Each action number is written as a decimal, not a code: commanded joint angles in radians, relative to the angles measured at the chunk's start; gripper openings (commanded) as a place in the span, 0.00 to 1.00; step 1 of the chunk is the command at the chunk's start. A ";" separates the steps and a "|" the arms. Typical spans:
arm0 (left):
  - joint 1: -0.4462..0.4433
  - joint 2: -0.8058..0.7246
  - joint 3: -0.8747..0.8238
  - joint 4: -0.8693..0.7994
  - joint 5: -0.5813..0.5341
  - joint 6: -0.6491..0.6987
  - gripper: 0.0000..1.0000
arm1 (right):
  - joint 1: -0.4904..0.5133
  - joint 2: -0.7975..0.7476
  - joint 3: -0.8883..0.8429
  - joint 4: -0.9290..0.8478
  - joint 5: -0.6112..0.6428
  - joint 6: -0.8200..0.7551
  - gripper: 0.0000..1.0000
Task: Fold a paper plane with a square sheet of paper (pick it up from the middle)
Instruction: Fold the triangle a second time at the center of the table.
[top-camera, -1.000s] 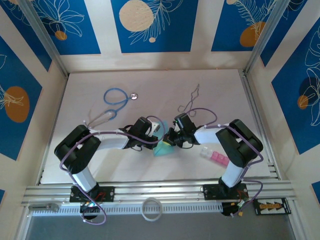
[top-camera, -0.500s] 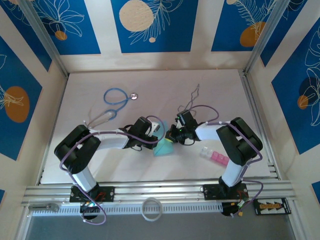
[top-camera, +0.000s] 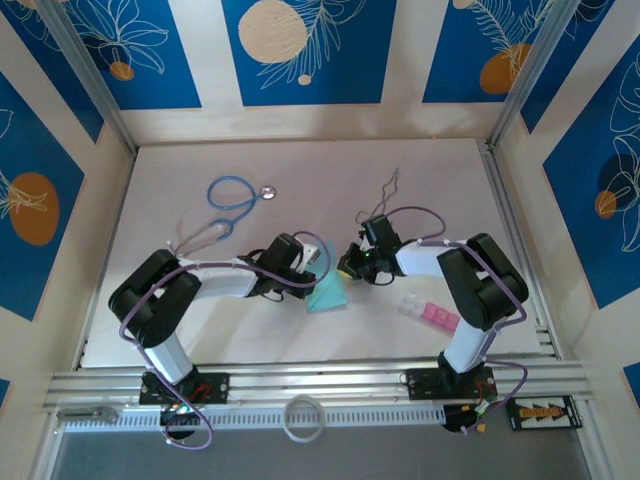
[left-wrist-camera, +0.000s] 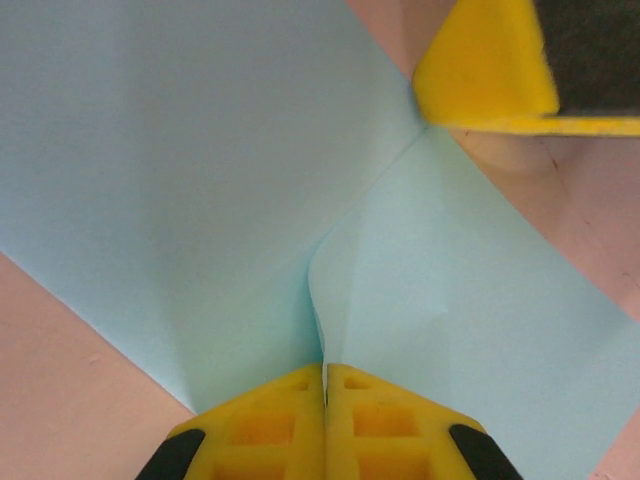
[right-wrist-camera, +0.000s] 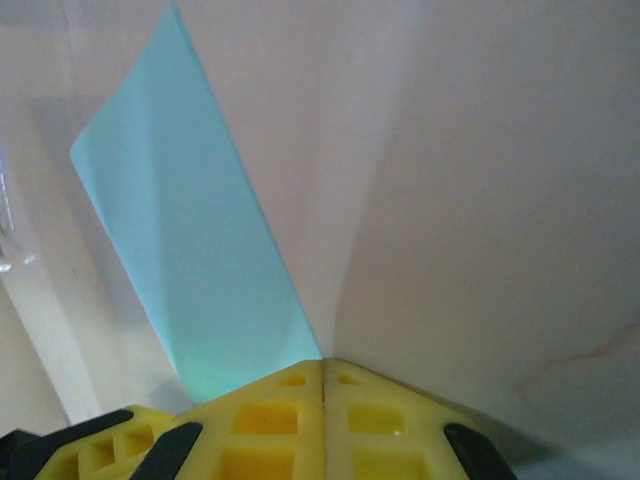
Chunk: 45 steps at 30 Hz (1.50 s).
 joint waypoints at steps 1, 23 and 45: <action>0.021 0.006 -0.005 -0.094 -0.014 0.016 0.00 | 0.000 -0.082 -0.003 -0.027 0.035 -0.029 0.00; 0.020 -0.006 -0.001 -0.085 -0.009 0.007 0.00 | 0.084 0.053 -0.048 0.006 -0.043 -0.055 0.00; 0.015 -0.162 0.046 -0.091 0.286 -0.279 0.02 | 0.090 0.064 -0.015 -0.095 0.006 -0.048 0.00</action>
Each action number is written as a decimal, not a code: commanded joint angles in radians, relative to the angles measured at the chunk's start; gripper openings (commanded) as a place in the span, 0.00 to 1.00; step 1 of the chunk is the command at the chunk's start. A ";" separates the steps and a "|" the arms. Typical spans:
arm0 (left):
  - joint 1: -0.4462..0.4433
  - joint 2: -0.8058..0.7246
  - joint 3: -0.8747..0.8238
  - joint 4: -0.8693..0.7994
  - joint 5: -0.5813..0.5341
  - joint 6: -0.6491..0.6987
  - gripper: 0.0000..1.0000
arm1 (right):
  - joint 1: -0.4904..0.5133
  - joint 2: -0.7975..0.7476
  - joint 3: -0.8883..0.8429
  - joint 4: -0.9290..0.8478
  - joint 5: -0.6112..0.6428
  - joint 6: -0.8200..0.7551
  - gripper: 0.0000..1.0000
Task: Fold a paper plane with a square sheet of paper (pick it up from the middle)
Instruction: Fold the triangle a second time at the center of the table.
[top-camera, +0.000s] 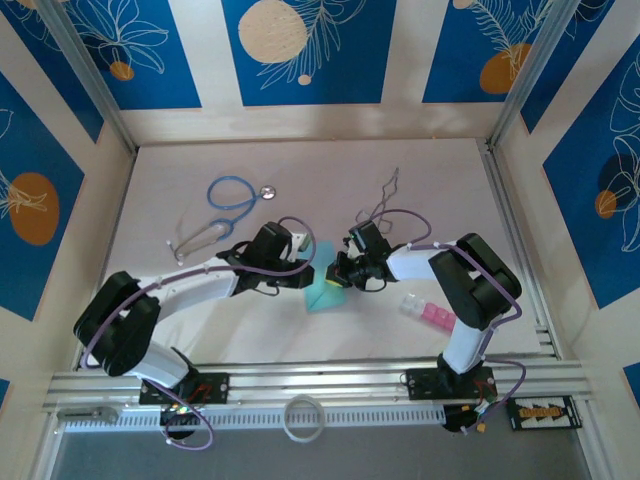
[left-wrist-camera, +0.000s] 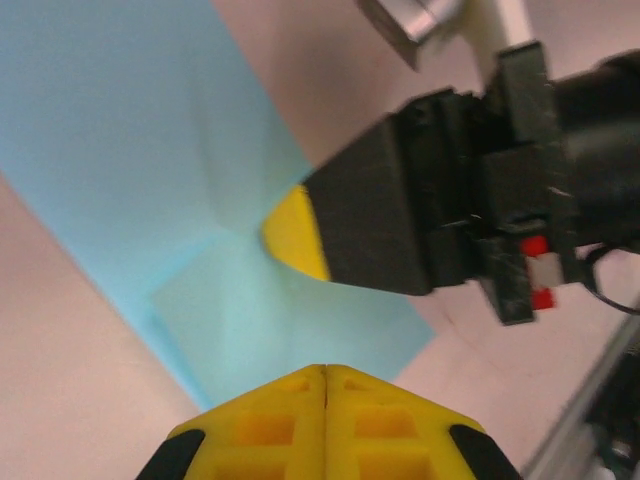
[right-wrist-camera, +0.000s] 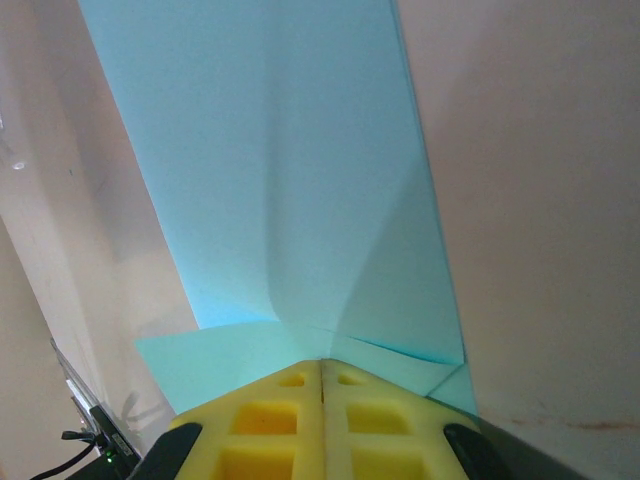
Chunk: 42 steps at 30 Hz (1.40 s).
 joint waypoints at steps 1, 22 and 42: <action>-0.008 0.067 0.027 0.041 0.168 -0.047 0.02 | 0.001 0.030 -0.012 -0.130 0.073 0.000 0.00; -0.025 0.278 0.063 -0.005 0.170 -0.028 0.05 | 0.002 0.038 -0.005 -0.150 0.067 -0.008 0.00; -0.046 0.218 -0.073 -0.005 0.182 -0.047 0.05 | 0.001 0.051 -0.004 -0.164 0.076 -0.014 0.00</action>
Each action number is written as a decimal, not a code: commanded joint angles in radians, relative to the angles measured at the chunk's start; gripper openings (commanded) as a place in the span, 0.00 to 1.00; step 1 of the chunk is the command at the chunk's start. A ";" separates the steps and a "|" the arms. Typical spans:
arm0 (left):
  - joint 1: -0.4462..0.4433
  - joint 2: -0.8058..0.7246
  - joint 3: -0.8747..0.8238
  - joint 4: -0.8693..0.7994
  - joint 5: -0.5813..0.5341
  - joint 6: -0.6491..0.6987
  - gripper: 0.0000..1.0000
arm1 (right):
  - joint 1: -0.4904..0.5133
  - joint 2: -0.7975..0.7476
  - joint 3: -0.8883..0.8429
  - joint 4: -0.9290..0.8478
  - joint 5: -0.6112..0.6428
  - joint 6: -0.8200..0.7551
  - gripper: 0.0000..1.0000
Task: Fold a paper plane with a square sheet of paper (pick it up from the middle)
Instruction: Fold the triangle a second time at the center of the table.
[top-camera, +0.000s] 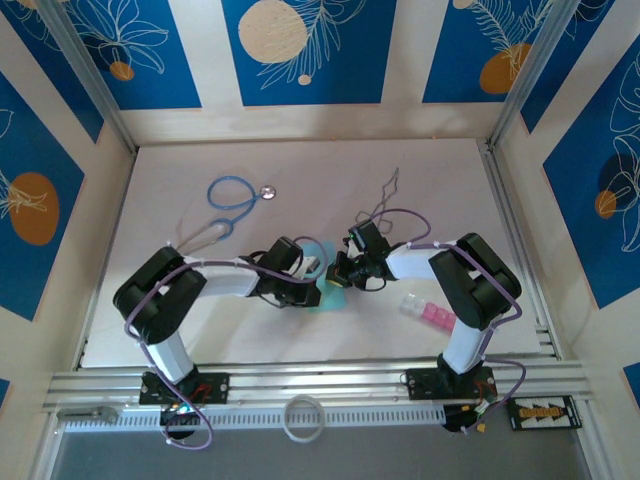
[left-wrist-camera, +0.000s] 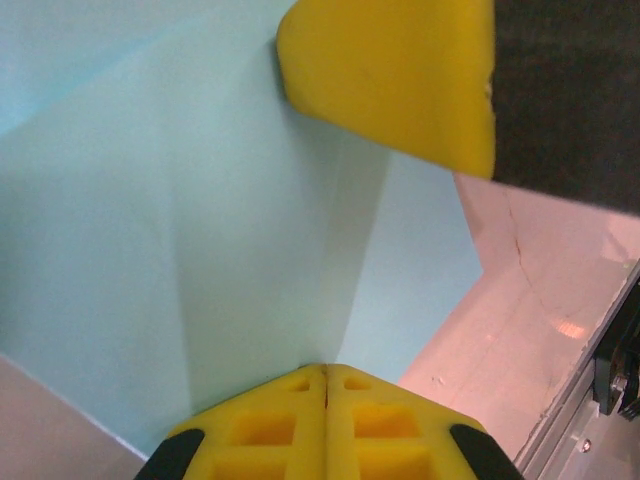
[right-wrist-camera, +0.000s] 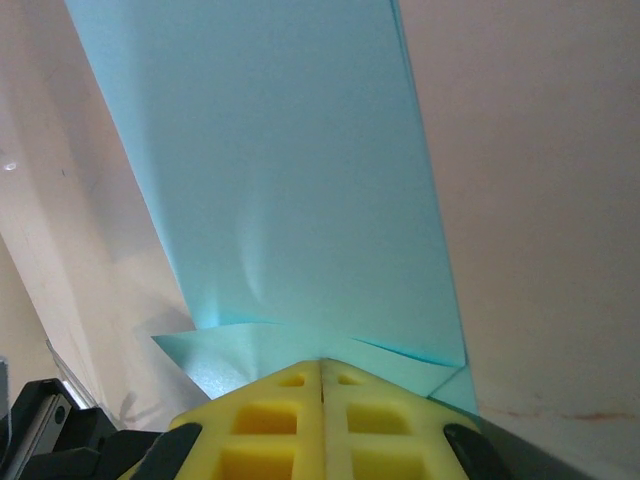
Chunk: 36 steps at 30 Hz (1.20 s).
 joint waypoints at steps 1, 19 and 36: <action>-0.019 -0.027 -0.046 -0.081 0.008 0.003 0.05 | 0.000 0.050 -0.020 -0.129 0.073 -0.013 0.00; -0.019 -0.131 -0.104 -0.120 0.032 -0.009 0.06 | 0.005 0.052 -0.010 -0.139 0.073 -0.015 0.00; 0.011 -0.030 0.086 -0.097 -0.106 0.028 0.03 | 0.011 0.047 -0.006 -0.141 0.070 -0.015 0.00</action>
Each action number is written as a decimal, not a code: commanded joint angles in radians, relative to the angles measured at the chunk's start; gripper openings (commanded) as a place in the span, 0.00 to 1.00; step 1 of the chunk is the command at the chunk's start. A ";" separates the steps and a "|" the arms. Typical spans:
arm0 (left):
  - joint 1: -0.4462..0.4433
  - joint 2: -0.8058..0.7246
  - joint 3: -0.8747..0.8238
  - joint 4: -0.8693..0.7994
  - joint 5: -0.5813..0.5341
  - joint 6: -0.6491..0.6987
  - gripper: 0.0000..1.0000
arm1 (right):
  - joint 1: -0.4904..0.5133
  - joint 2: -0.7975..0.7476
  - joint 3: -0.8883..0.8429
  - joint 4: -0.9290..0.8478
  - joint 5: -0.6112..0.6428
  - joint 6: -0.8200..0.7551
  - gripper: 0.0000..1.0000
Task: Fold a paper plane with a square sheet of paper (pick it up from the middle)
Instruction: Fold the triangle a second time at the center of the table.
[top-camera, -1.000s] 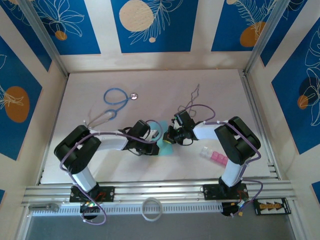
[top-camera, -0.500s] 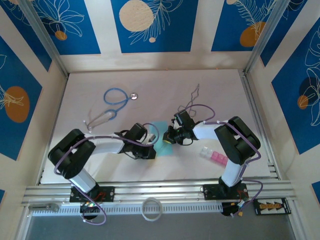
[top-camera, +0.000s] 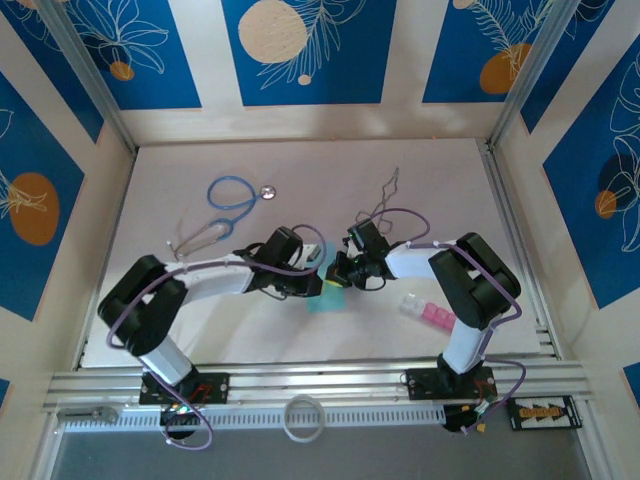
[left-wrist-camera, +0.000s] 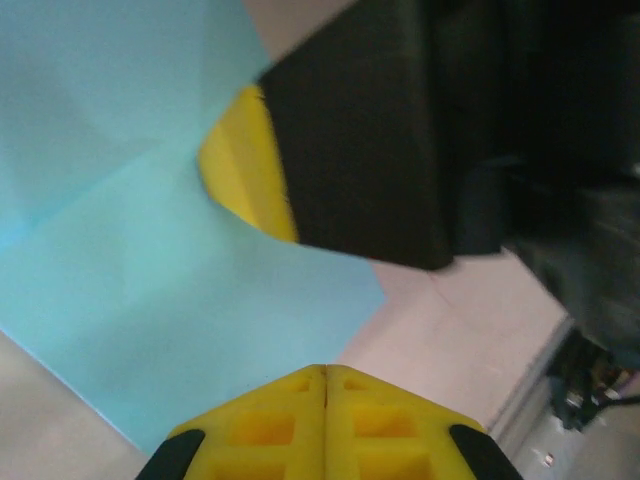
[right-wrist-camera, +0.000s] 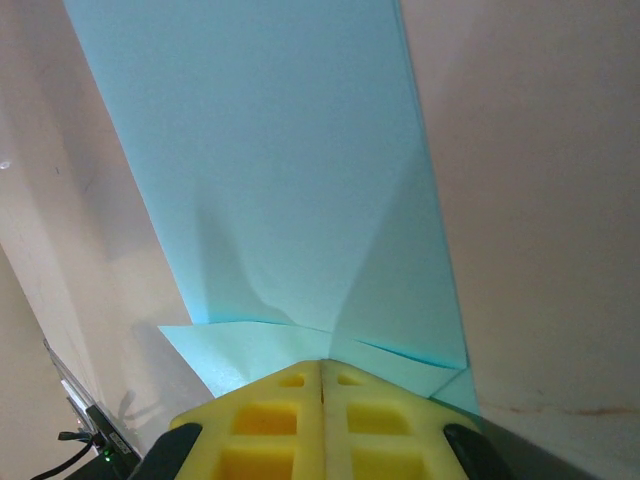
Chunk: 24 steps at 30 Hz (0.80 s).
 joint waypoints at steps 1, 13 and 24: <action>0.010 0.065 0.015 -0.014 -0.032 0.027 0.03 | 0.005 0.042 -0.018 -0.115 0.067 -0.014 0.00; 0.008 0.110 -0.161 0.040 -0.057 -0.002 0.00 | 0.005 -0.088 -0.009 -0.098 0.041 -0.075 0.00; 0.008 0.112 -0.112 0.044 -0.035 0.015 0.00 | 0.069 -0.013 0.005 -0.029 -0.040 -0.091 0.00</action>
